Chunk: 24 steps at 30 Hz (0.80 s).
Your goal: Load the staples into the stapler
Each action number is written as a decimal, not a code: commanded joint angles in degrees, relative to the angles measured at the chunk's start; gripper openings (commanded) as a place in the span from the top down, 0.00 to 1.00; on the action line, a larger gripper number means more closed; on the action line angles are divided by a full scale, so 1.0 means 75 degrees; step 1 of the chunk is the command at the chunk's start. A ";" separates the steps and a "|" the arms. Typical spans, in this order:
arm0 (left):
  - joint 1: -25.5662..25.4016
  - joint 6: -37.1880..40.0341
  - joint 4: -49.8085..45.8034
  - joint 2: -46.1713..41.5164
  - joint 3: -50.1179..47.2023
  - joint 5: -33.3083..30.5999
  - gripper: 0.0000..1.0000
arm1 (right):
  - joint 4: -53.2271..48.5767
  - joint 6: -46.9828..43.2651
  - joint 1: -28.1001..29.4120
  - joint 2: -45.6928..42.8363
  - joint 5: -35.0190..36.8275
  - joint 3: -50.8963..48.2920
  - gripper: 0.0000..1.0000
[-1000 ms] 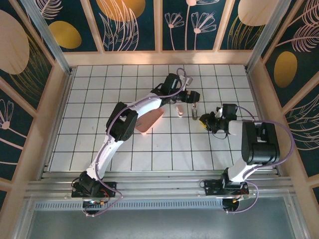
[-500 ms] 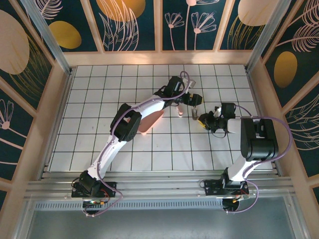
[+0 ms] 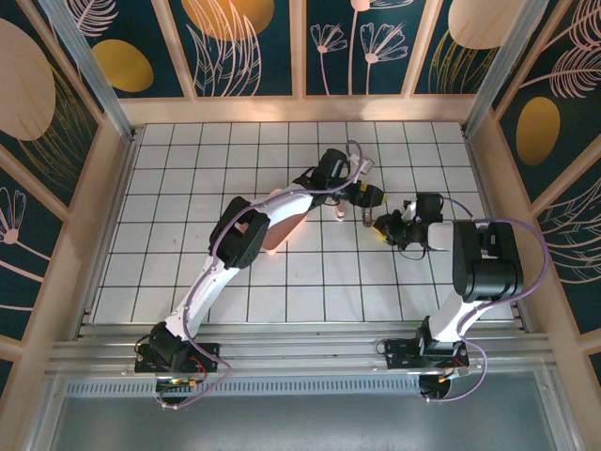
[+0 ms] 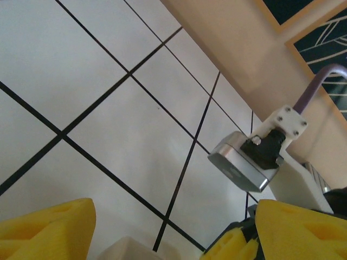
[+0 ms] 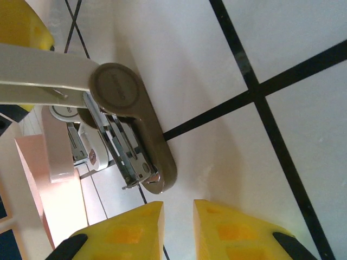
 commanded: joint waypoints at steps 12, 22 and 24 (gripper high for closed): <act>-0.0238 0.0762 0.0018 -0.1127 -0.0843 0.0312 0.23 | -0.0282 -0.0309 0.0167 0.0288 0.0312 0.0274 0.79; -0.0419 0.1021 -0.0240 -0.1242 -0.1077 0.0558 0.25 | -0.0280 -0.0309 0.0275 0.0354 0.0435 0.0277 0.80; -0.0428 0.1040 -0.0240 -0.1313 -0.1259 0.0569 0.25 | -0.0303 -0.0309 0.0272 0.0336 0.0445 0.0275 0.80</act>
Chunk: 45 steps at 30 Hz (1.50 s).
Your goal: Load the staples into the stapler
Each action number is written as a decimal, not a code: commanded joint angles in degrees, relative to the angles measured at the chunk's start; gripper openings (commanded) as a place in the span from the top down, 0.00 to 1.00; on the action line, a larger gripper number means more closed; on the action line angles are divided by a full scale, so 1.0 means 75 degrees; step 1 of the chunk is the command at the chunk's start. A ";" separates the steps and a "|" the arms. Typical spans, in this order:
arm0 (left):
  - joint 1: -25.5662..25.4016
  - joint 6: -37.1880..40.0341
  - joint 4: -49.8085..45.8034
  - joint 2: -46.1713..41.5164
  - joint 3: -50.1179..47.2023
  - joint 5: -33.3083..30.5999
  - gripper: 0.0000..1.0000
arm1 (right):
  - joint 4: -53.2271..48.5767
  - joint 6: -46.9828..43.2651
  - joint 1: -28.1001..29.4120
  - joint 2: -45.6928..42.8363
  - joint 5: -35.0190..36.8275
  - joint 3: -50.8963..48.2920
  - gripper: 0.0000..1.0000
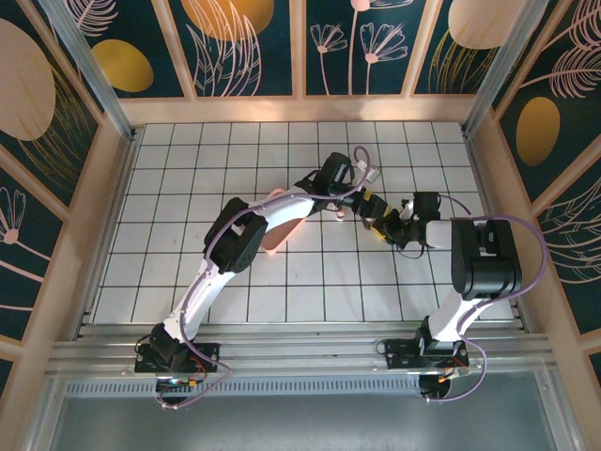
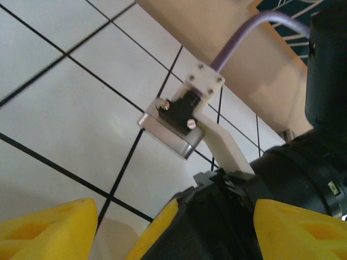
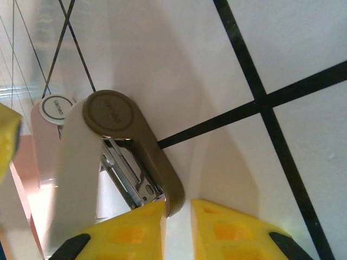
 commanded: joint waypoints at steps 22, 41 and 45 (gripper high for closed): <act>0.0077 -0.1361 0.0221 -0.2257 -0.2214 -0.1849 0.19 | -0.3002 -0.1226 0.0198 -0.1667 0.1348 0.1218 0.66; 0.1036 -0.2697 0.1047 -0.4857 -0.5938 -0.2428 0.19 | -0.4827 -0.2657 0.0983 -0.0105 0.2133 0.3898 0.60; 0.1065 -0.2758 0.1052 -0.5050 -0.6292 -0.2573 0.19 | -0.5033 -0.2855 0.1103 0.0317 0.2165 0.4213 0.59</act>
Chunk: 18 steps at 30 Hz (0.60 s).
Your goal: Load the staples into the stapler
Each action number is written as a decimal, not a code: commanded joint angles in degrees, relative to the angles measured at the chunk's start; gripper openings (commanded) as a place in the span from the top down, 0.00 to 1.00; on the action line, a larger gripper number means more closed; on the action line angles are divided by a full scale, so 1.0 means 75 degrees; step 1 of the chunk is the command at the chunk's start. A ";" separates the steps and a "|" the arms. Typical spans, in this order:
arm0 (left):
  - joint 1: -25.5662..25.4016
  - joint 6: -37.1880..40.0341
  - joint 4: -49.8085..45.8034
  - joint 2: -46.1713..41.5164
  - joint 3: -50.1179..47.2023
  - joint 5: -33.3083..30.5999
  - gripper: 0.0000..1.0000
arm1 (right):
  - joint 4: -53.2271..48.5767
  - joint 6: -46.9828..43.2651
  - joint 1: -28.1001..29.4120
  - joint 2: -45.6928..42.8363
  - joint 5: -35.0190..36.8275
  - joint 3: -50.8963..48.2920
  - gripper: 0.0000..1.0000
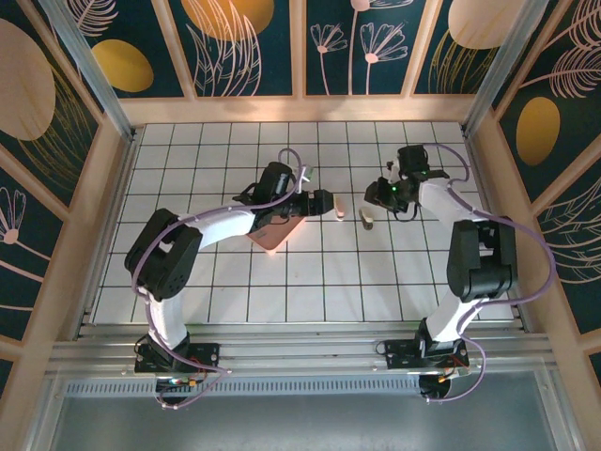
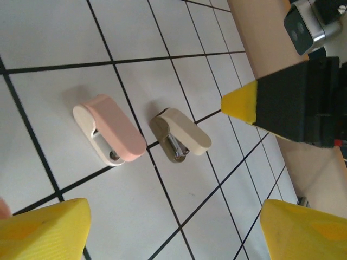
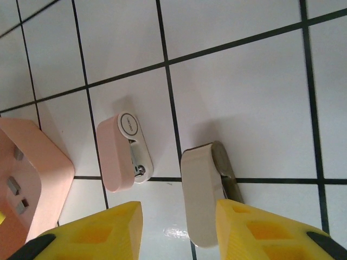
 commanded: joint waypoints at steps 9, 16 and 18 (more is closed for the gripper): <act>0.0047 -0.0212 0.0098 -0.0204 -0.0349 -0.0218 0.19 | -0.0690 -0.0584 0.0134 0.0865 0.0151 0.0463 0.64; 0.0044 -0.0199 0.0002 0.0051 -0.0105 -0.0067 0.19 | -0.0789 -0.0631 0.0137 0.0813 0.0181 0.0289 0.69; 0.0044 -0.0191 -0.0033 0.0082 -0.0063 -0.0056 0.19 | -0.0815 -0.0618 0.0128 0.0765 0.0136 0.0235 0.69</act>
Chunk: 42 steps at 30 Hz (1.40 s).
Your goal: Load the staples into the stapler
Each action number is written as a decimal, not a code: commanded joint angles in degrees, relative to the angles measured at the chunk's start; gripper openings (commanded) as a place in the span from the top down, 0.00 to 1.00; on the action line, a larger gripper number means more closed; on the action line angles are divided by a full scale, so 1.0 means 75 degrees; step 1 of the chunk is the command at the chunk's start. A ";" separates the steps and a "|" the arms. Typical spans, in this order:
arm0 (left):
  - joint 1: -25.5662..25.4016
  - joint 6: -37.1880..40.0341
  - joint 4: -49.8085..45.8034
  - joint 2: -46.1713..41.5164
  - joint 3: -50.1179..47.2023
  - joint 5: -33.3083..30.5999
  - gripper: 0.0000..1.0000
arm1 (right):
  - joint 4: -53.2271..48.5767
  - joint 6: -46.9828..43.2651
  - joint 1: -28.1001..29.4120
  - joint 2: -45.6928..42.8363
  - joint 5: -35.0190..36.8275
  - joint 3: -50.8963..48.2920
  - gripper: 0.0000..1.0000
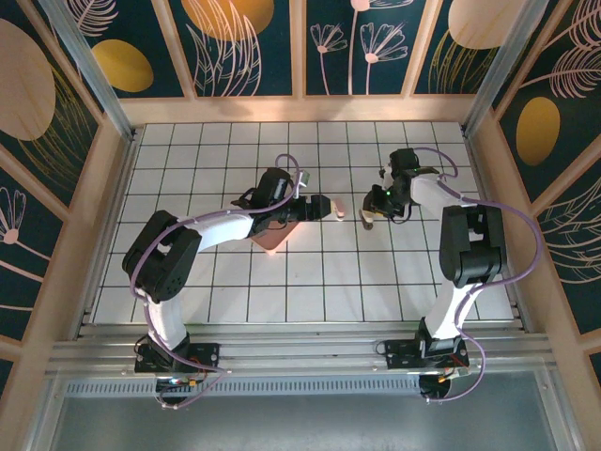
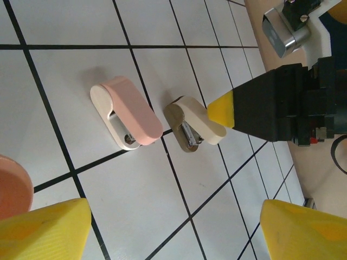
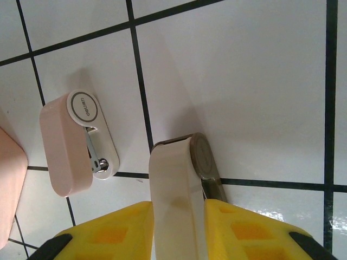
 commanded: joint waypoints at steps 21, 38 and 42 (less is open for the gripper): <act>0.0041 -0.0071 -0.0144 0.0176 0.0252 0.0108 0.19 | -0.0157 0.0026 -0.0118 -0.0408 -0.0362 -0.0624 0.70; 0.0044 -0.0083 -0.0149 0.0211 0.0264 0.0127 0.19 | 0.0142 0.0175 -0.0280 -0.0274 0.0072 -0.1470 0.79; 0.0045 -0.0084 -0.0159 0.0232 0.0276 0.0127 0.19 | 0.0253 0.0178 -0.0293 -0.0169 0.0175 -0.1698 0.78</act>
